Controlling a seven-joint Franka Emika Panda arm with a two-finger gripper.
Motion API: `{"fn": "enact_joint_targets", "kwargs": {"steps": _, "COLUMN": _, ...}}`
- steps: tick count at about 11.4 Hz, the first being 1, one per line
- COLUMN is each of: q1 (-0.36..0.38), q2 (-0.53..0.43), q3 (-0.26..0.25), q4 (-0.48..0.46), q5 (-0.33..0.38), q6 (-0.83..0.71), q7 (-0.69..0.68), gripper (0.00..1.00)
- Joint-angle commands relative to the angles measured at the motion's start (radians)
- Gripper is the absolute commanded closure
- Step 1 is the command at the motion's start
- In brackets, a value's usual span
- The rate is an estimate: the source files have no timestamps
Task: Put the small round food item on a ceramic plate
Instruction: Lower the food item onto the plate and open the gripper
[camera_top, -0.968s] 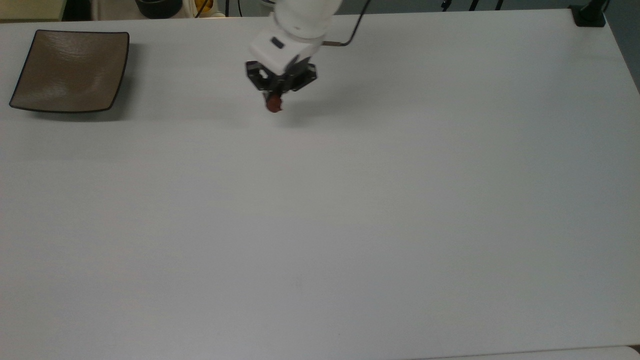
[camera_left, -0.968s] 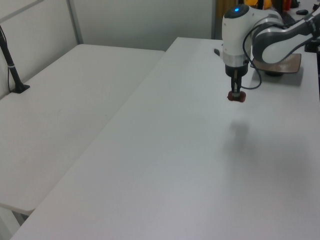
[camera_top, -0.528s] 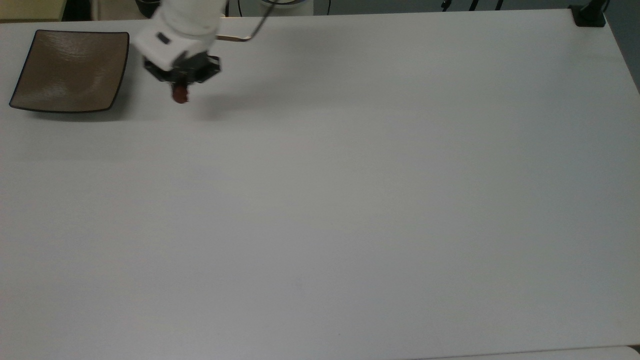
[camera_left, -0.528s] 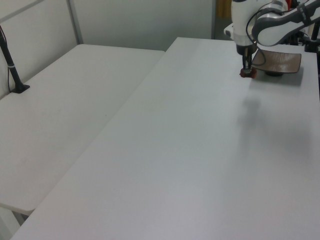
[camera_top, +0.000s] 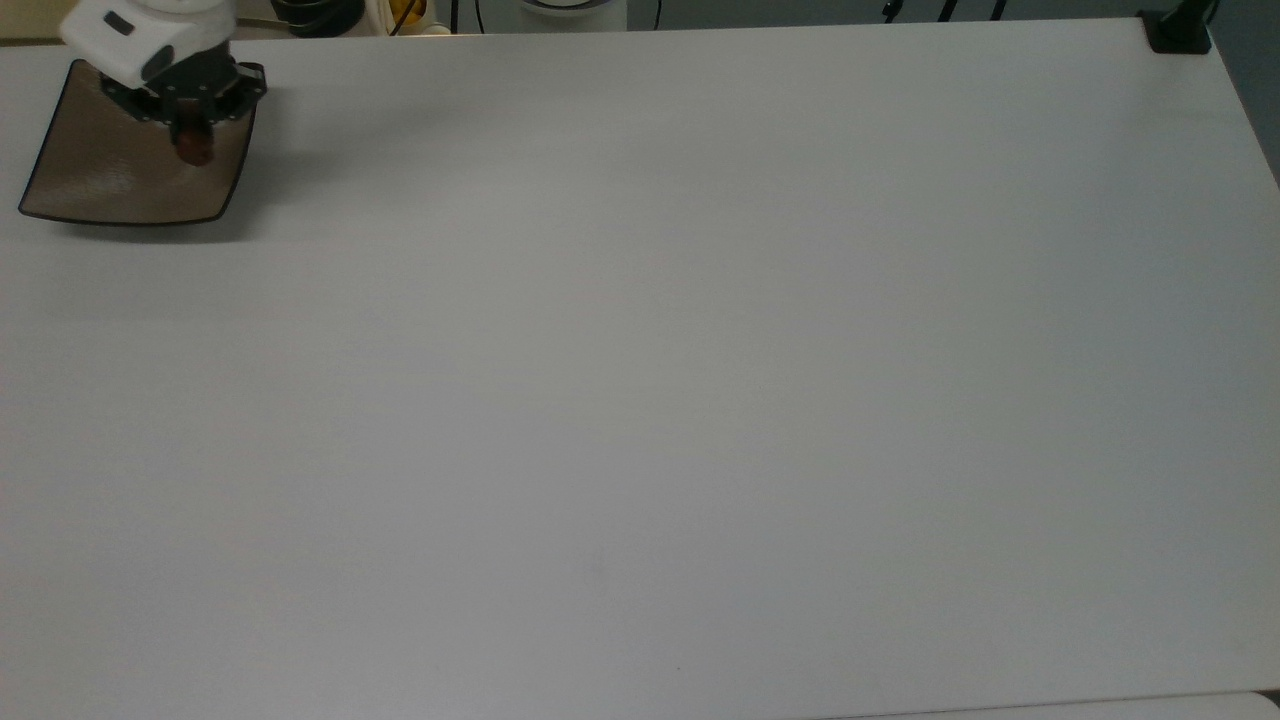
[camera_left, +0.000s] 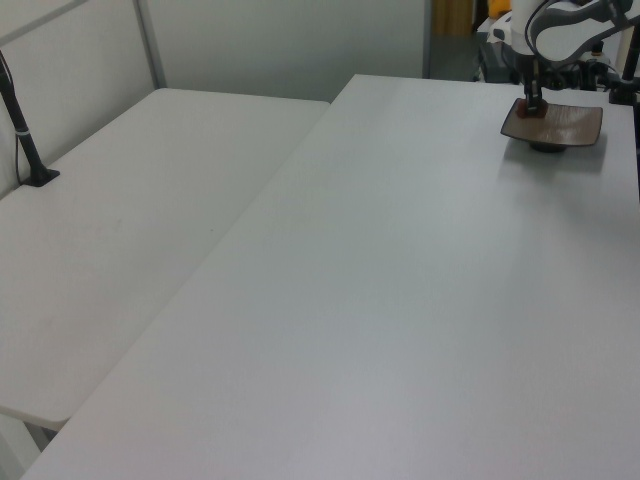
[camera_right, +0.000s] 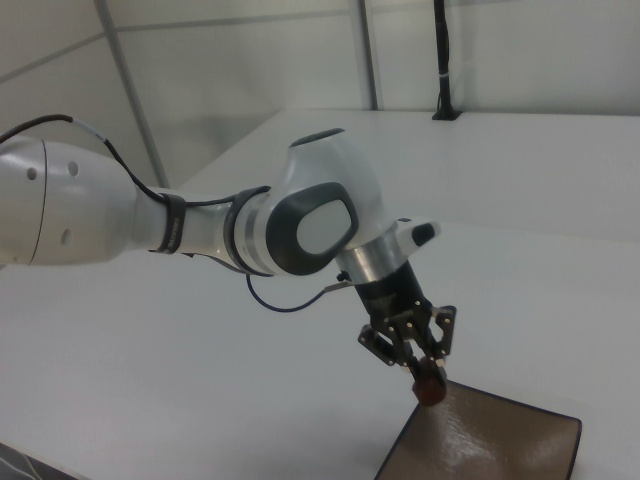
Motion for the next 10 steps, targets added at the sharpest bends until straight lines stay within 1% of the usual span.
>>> {"fn": "enact_joint_targets", "kwargs": {"steps": 1, "q1": -0.029, "q2": 0.018, "q3": -0.008, "q4": 0.000, "q5": 0.003, "q6": 0.062, "q7": -0.041, "gripper": 0.00}}
{"fn": "enact_joint_targets", "kwargs": {"steps": 4, "q1": -0.029, "q2": 0.016, "q3": -0.008, "q4": 0.000, "q5": 0.004, "q6": 0.062, "q7": -0.041, "gripper": 0.00}}
{"fn": "enact_joint_targets", "kwargs": {"steps": 6, "q1": -0.029, "q2": -0.003, "q3": -0.008, "q4": 0.002, "q5": 0.017, "q6": 0.050, "q7": -0.024, "gripper": 0.00}}
{"fn": "enact_joint_targets", "kwargs": {"steps": 7, "q1": -0.026, "q2": -0.028, "q3": -0.008, "q4": 0.000, "q5": 0.070, "q6": 0.033, "q7": -0.010, "gripper": 0.00}}
{"fn": "enact_joint_targets", "kwargs": {"steps": 8, "q1": -0.020, "q2": -0.063, "q3": -0.006, "q4": 0.002, "q5": 0.161, "q6": -0.016, "q7": 0.008, "gripper": 0.00}}
{"fn": "enact_joint_targets", "kwargs": {"steps": 9, "q1": -0.015, "q2": -0.109, "q3": -0.006, "q4": 0.011, "q5": 0.250, "q6": -0.086, "q7": 0.029, "gripper": 0.00}}
{"fn": "enact_joint_targets", "kwargs": {"steps": 10, "q1": -0.015, "q2": -0.158, "q3": -0.005, "q4": 0.032, "q5": 0.317, "q6": -0.178, "q7": 0.043, "gripper": 0.00}}
